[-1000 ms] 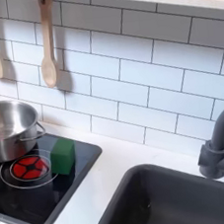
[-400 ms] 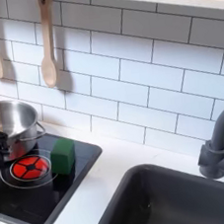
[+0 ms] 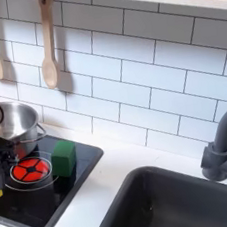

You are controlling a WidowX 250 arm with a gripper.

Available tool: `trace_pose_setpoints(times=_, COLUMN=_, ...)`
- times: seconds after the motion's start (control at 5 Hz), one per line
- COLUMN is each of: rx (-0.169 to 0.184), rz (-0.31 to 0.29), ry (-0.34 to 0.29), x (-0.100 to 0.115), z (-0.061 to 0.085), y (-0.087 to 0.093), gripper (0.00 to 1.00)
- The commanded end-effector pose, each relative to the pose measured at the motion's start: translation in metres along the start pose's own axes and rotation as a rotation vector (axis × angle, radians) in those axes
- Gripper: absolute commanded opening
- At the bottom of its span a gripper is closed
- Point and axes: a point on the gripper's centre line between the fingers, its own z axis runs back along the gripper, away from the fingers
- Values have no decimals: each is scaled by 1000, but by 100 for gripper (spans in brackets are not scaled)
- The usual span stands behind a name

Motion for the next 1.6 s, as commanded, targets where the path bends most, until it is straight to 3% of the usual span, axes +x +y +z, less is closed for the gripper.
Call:
trace_pose_setpoints(times=0.0, rx=-4, rz=-22, ry=7, x=-6, z=-5, y=-14, gripper=0)
trace_pose_setpoints(times=1.4, rx=-7, rz=-62, ry=2, x=-13, z=-8, y=-44, gripper=0)
